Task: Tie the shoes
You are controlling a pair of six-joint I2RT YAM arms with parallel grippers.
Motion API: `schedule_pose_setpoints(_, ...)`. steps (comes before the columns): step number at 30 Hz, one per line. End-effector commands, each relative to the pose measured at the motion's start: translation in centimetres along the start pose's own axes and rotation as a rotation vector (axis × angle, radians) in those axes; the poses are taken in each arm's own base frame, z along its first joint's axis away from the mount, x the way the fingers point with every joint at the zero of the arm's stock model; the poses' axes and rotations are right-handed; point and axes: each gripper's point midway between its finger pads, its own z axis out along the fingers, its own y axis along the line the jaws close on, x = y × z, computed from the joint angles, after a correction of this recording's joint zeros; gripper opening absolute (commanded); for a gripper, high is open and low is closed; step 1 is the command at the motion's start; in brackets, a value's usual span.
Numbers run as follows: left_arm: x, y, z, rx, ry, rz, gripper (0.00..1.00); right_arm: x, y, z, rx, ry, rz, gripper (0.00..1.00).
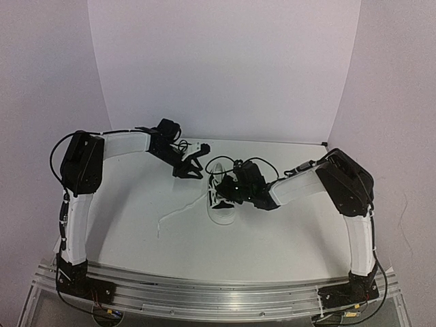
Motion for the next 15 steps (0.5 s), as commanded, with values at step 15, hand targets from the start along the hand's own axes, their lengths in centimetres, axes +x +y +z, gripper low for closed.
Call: schedule_pose_setpoints(15,-0.4,-0.7,5.1,-0.025,-0.005,0.363,0.32,-1.1,1.9,0.9,-0.063,0.009,-0.040,0.00)
